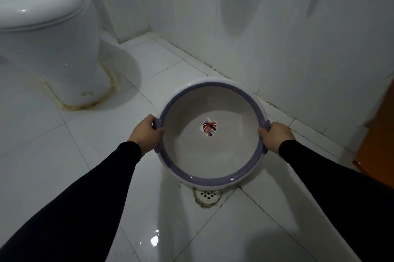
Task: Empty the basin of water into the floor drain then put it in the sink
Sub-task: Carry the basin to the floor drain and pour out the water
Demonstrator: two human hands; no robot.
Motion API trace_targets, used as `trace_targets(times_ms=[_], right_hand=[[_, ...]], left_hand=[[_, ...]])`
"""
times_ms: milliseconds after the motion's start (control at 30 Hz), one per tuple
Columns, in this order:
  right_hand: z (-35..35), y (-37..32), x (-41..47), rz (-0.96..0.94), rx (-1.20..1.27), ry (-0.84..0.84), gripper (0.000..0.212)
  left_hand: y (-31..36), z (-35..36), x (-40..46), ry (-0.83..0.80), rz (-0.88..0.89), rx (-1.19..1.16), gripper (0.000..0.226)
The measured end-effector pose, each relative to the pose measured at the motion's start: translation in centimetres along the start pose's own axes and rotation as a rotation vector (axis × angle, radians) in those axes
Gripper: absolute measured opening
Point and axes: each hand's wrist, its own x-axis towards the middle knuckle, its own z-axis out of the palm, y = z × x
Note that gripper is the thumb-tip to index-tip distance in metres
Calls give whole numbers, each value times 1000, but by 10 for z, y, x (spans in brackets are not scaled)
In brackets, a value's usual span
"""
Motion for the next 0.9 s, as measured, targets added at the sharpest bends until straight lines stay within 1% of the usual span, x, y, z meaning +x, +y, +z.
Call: trace_targets(times_ms=[333, 633, 900], right_hand=[[-1, -5, -2, 40, -26, -27, 40], [-2, -3, -3, 26, -53, -15, 39], [-3, -3, -3, 10, -81, -22, 38]], left_hand=[[-4, -1, 3, -2, 3, 8, 10], [-4, -2, 2, 9, 13, 10, 13], [-2, -3, 1, 15, 22, 50, 10]])
